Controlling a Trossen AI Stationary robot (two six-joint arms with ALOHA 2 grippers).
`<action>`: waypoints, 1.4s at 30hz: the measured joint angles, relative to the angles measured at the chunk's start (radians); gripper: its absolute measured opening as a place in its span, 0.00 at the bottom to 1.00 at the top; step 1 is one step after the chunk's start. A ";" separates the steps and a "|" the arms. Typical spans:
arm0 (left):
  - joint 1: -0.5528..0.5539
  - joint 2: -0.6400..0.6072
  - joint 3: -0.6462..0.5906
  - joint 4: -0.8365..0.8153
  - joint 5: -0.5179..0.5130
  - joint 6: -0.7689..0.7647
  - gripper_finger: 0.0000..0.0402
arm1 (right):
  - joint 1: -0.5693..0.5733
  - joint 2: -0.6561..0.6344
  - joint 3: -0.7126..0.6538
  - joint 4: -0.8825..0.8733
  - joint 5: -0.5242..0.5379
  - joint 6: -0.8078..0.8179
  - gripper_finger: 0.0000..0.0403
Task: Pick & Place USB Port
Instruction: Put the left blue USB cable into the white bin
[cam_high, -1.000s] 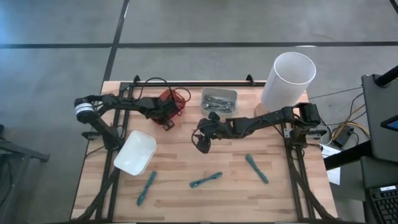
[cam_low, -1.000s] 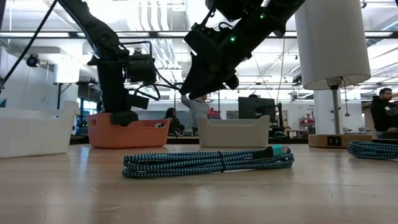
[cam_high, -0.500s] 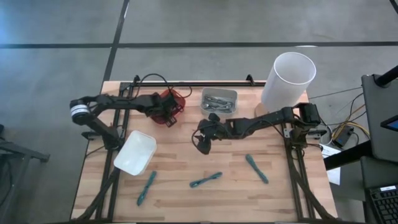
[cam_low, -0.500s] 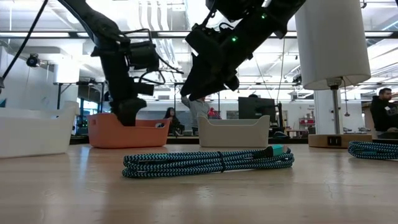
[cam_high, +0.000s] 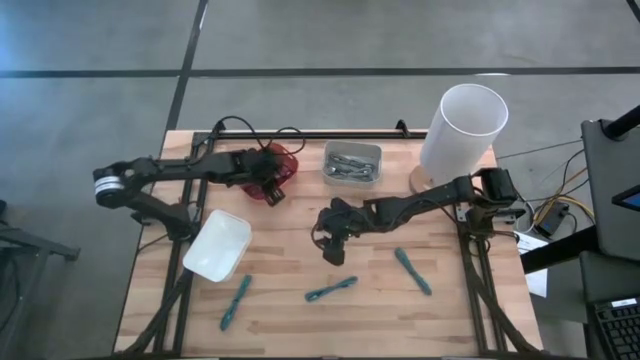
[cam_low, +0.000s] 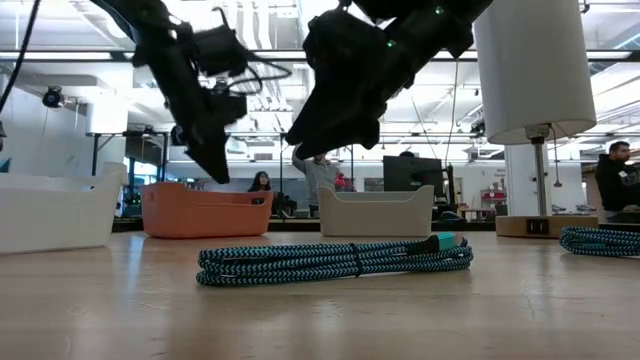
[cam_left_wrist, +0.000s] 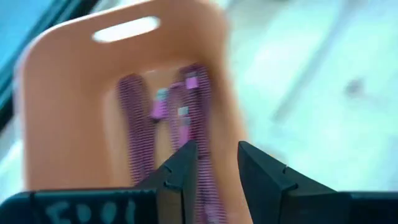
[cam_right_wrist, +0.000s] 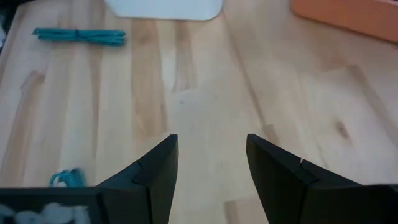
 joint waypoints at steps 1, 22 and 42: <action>-0.009 -0.014 0.000 0.000 0.028 0.000 0.28 | 0.005 0.000 0.000 -0.001 -0.002 0.000 0.46; -0.445 -0.096 0.000 0.016 0.076 -0.257 0.27 | 0.024 0.000 -0.008 0.001 0.006 0.000 0.46; -0.723 0.135 0.207 -0.220 0.099 -0.641 0.21 | 0.025 0.000 -0.013 0.001 0.006 -0.015 0.46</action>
